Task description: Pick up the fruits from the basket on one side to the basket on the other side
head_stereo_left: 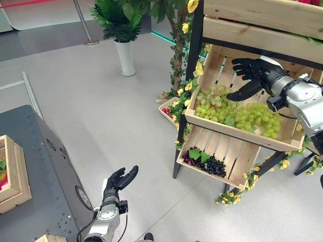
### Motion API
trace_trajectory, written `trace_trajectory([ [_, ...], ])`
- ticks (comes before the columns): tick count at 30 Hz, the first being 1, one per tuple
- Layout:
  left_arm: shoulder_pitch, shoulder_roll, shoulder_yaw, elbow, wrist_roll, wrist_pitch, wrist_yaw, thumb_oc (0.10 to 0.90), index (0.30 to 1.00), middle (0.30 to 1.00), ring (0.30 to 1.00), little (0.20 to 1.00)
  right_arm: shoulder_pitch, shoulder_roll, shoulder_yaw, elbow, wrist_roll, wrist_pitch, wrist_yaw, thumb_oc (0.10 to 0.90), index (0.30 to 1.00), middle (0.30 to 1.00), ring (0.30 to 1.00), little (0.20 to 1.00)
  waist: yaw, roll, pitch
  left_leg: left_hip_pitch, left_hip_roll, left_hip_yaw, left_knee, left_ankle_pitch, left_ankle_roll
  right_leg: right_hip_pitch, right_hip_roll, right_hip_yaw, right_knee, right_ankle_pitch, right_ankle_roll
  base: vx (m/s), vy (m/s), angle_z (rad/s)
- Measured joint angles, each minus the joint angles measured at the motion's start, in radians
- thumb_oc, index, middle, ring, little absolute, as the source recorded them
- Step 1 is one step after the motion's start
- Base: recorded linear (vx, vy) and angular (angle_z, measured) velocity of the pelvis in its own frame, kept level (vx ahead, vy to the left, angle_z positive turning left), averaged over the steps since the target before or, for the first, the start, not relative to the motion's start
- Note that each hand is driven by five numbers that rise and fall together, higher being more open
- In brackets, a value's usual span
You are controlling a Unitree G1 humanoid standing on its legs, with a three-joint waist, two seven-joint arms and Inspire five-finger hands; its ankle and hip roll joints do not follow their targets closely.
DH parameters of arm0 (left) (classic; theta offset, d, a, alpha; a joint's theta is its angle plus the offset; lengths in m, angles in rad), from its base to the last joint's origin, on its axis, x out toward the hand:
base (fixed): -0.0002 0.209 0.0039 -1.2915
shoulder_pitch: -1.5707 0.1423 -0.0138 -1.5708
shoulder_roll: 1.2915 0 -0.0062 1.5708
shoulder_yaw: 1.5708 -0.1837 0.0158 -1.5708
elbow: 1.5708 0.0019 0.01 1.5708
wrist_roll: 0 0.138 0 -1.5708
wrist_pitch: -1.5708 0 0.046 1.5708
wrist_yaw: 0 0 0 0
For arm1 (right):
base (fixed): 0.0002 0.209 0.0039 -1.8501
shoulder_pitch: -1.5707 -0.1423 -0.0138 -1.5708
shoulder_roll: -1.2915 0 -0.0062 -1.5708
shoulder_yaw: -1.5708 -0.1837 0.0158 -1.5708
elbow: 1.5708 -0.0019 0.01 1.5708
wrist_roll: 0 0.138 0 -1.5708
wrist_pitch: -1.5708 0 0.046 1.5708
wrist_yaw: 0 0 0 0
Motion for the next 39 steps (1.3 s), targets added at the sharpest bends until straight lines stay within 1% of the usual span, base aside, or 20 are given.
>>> trace_trajectory([
  [1, 0.001, 0.000, 0.000, 0.000, 0.000, 0.000, 0.000, 0.800, 0.900, 0.900, 0.900, 0.900, 0.012, 0.001, -0.004, -0.018, 0.022, -0.004, -0.004, 0.800, 0.900, 0.900, 0.900, 0.900, -0.001, 0.000, 0.000, 0.000, 0.000, 0.001, 0.000, 0.000, 0.000, 0.000, 0.000, 0.001, 0.000, 0.000, 0.000, 0.00, 0.000, 0.00],
  [3, 0.002, 0.000, 0.001, 0.000, 0.000, 0.000, -0.001, 0.800, 0.900, 0.900, 0.900, 0.900, 0.101, 0.029, -0.073, -0.100, 0.051, -0.036, -0.027, 0.800, 0.900, 0.900, 0.900, 0.900, -0.006, -0.002, -0.001, 0.001, 0.000, 0.002, 0.001, 0.000, 0.000, 0.000, 0.000, 0.001, 0.000, 0.000, 0.000, 0.00, 0.000, 0.00],
  [6, 0.004, 0.000, 0.001, 0.000, 0.000, 0.001, -0.003, 0.800, 0.900, 0.900, 0.900, 0.900, 0.183, 0.066, -0.112, -0.168, 0.060, -0.059, -0.033, 0.800, 0.900, 0.900, 0.900, 0.900, -0.021, -0.002, -0.001, 0.001, 0.000, 0.002, 0.000, 0.000, 0.001, 0.000, -0.001, 0.003, 0.000, 0.000, 0.000, 0.00, 0.000, 0.00],
  [9, 0.008, -0.008, 0.002, -0.001, 0.004, 0.001, -0.005, 0.800, 0.900, 0.900, 0.900, 0.900, 0.382, 0.184, -0.252, -0.285, 0.065, -0.096, -0.059, 0.800, 0.900, 0.900, 0.900, 0.900, -0.032, -0.005, -0.002, 0.002, 0.001, 0.005, -0.001, -0.003, 0.004, -0.001, -0.001, 0.006, 0.000, -0.001, -0.001, 0.00, -0.004, -0.01],
  [10, 0.014, -0.015, 0.002, -0.001, 0.008, 0.002, 0.000, 0.800, 0.900, 0.900, 0.900, 0.900, 0.441, 0.222, -0.261, -0.322, 0.070, -0.106, -0.064, 0.800, 0.900, 0.900, 0.900, 0.900, -0.043, -0.003, -0.001, 0.001, 0.001, 0.007, -0.001, -0.004, 0.005, -0.002, -0.001, 0.008, 0.000, -0.001, -0.001, 0.02, -0.015, -0.04],
  [12, 0.014, -0.034, 0.003, 0.000, 0.013, 0.006, 0.002, 0.800, 0.900, 0.900, 0.900, 0.900, 0.549, 0.264, -0.261, -0.357, 0.095, -0.107, -0.064, 0.800, 0.900, 0.900, 0.900, 0.900, -0.051, -0.003, -0.001, 0.003, 0.001, 0.016, -0.001, -0.005, 0.006, -0.004, -0.002, 0.016, 0.000, -0.001, -0.001, 0.02, -0.021, -0.10],
  [15, 0.017, -0.047, 0.001, 0.004, 0.018, 0.011, 0.003, 0.800, 0.900, 0.900, 0.900, 0.900, 0.641, 0.311, -0.256, -0.383, 0.098, -0.108, -0.064, 0.800, 0.900, 0.900, 0.900, 0.900, -0.067, -0.001, 0.000, 0.004, 0.002, 0.028, -0.001, -0.008, 0.008, -0.010, -0.003, 0.027, 0.000, -0.003, -0.005, 0.01, -0.012, -0.12],
  [16, 0.022, -0.050, 0.002, 0.004, 0.019, 0.011, 0.006, 0.800, 0.900, 0.900, 0.900, 0.900, 0.673, 0.343, -0.268, -0.396, 0.114, -0.129, -0.066, 0.800, 0.900, 0.900, 0.900, 0.900, -0.078, -0.001, 0.000, 0.003, 0.002, 0.029, -0.001, -0.008, 0.008, -0.012, -0.003, 0.028, 0.000, -0.003, -0.005, 0.00, 0.000, -0.06],
  [17, 0.028, -0.051, 0.002, 0.006, 0.019, 0.011, 0.011, 0.800, 0.900, 0.900, 0.900, 0.900, 0.681, 0.358, -0.268, -0.414, 0.175, -0.129, -0.062, 0.800, 0.900, 0.900, 0.900, 0.900, -0.089, 0.001, 0.000, 0.002, 0.002, 0.032, -0.001, -0.008, 0.008, -0.014, -0.003, 0.031, 0.000, -0.002, -0.004, 0.00, 0.003, -0.08],
  [18, 0.029, -0.053, 0.002, 0.005, 0.019, 0.011, 0.012, 0.800, 0.900, 0.900, 0.900, 0.900, 0.684, 0.359, -0.268, -0.418, 0.197, -0.129, -0.058, 0.800, 0.900, 0.900, 0.900, 0.900, -0.092, 0.002, 0.001, 0.002, 0.002, 0.034, -0.001, -0.008, 0.008, -0.016, -0.003, 0.032, 0.000, -0.002, -0.003, 0.01, 0.008, -0.09],
  [19, 0.032, -0.057, 0.002, 0.006, 0.019, 0.010, 0.013, 0.800, 0.900, 0.900, 0.900, 0.900, 0.692, 0.367, -0.268, -0.424, 0.270, -0.129, -0.047, 0.800, 0.900, 0.900, 0.900, 0.900, -0.099, 0.002, 0.001, 0.001, 0.002, 0.036, -0.001, -0.008, 0.008, -0.017, -0.003, 0.033, 0.000, 0.002, 0.002, 0.01, 0.006, -0.05],
  [20, 0.034, -0.060, 0.002, 0.006, 0.019, 0.010, 0.013, 0.800, 0.900, 0.900, 0.900, 0.900, 0.701, 0.381, -0.274, -0.425, 0.317, -0.129, -0.033, 0.800, 0.900, 0.900, 0.900, 0.900, -0.102, 0.002, 0.001, 0.002, 0.002, 0.037, -0.001, -0.008, 0.008, -0.017, -0.003, 0.034, 0.000, 0.002, 0.003, 0.02, 0.002, -0.03],
  [22, 0.044, -0.073, 0.002, 0.007, 0.019, 0.010, 0.012, 0.800, 0.900, 0.900, 0.900, 0.900, 0.748, 0.459, -0.302, -0.432, 0.522, -0.130, 0.026, 0.800, 0.900, 0.900, 0.900, 0.900, -0.103, 0.006, 0.003, 0.004, 0.003, 0.046, -0.001, -0.007, 0.004, -0.017, -0.003, 0.037, 0.000, 0.002, 0.003, 0.02, -0.020, -0.06],
  [23, 0.044, -0.079, 0.001, 0.009, 0.019, 0.010, 0.011, 0.800, 0.900, 0.900, 0.900, 0.900, 0.757, 0.479, -0.295, -0.438, 0.557, -0.130, 0.046, 0.800, 0.900, 0.900, 0.900, 0.900, -0.101, 0.010, 0.005, 0.004, 0.003, 0.047, -0.001, -0.008, 0.004, -0.017, -0.003, 0.040, 0.000, 0.002, 0.003, 0.02, -0.036, -0.05],
  [25, 0.048, -0.098, 0.001, 0.010, 0.019, 0.009, 0.009, 0.800, 0.900, 0.900, 0.900, 0.900, 0.815, 0.574, -0.288, -0.496, 0.668, -0.130, 0.115, 0.800, 0.900, 0.900, 0.900, 0.900, -0.097, 0.019, 0.005, 0.005, 0.003, 0.047, -0.001, -0.008, 0.003, -0.018, -0.003, 0.042, 0.000, 0.002, 0.003, 0.00, 0.000, 0.00],
  [28, 0.050, -0.120, 0.000, 0.011, 0.019, 0.009, 0.009, 0.800, 0.900, 0.900, 0.900, 0.900, 0.840, 0.613, -0.252, -0.556, 0.686, -0.134, 0.180, 0.800, 0.900, 0.900, 0.900, 0.900, -0.089, 0.030, 0.004, 0.005, 0.001, 0.048, -0.001, -0.009, 0.003, -0.018, -0.003, 0.043, 0.000, 0.002, 0.003, 0.00, 0.000, 0.00],
  [31, 0.051, -0.120, 0.000, 0.013, 0.019, 0.009, 0.012, 0.800, 0.900, 0.900, 0.900, 0.900, 0.878, 0.650, -0.233, -0.586, 0.697, -0.156, 0.244, 0.800, 0.900, 0.900, 0.900, 0.900, -0.081, 0.032, 0.003, 0.006, 0.001, 0.052, -0.001, -0.009, 0.003, -0.019, -0.005, 0.046, 0.000, 0.002, 0.004, 0.00, 0.001, -0.02],
  [34, 0.052, -0.121, 0.000, 0.024, 0.019, 0.009, 0.013, 0.800, 0.900, 0.900, 0.900, 0.900, 0.931, 0.665, -0.206, -0.584, 0.770, -0.157, 0.329, 0.800, 0.900, 0.900, 0.900, 0.900, -0.085, 0.035, -0.001, 0.007, 0.000, 0.054, -0.001, -0.010, 0.005, -0.020, -0.006, 0.050, 0.001, 0.003, 0.005, 0.00, -0.001, -0.04],
  [36, 0.052, -0.122, -0.001, 0.025, 0.019, 0.009, 0.015, 0.800, 0.900, 0.900, 0.900, 0.900, 0.952, 0.684, -0.180, -0.576, 0.773, -0.158, 0.359, 0.800, 0.900, 0.900, 0.900, 0.900, -0.090, 0.036, -0.001, 0.007, 0.001, 0.054, -0.001, -0.010, 0.005, -0.021, -0.006, 0.051, 0.001, 0.004, 0.005, 0.00, -0.015, -0.02],
  [39, 0.052, -0.123, -0.003, 0.025, 0.018, 0.009, 0.022, 0.800, 0.900, 0.900, 0.900, 0.900, 0.968, 0.669, -0.121, -0.519, 0.754, -0.156, 0.415, 0.800, 0.900, 0.900, 0.900, 0.900, -0.097, 0.035, -0.006, 0.007, 0.001, 0.054, -0.001, -0.010, 0.005, -0.021, -0.005, 0.052, 0.001, 0.004, 0.005, 0.01, -0.055, -0.01],
])
